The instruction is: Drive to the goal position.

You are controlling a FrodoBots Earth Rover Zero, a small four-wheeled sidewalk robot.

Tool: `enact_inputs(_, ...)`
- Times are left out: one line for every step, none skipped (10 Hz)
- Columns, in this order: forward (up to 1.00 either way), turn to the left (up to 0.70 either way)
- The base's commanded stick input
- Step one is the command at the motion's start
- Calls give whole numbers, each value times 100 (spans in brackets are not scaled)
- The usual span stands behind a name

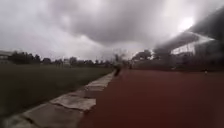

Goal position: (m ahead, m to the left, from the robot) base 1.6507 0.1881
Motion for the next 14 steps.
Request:
enact_inputs(50, 2)
enact_inputs(50, 2)
enact_inputs(50, -4)
enact_inputs(50, -36)
enact_inputs(50, -48)
enact_inputs(50, -48)
enact_inputs(50, -29)
enact_inputs(50, -9)
enact_inputs(50, 2)
enact_inputs(50, 2)
enact_inputs(50, 2)
enact_inputs(50, 2)
enact_inputs(50, 2)
enact_inputs(50, 2)
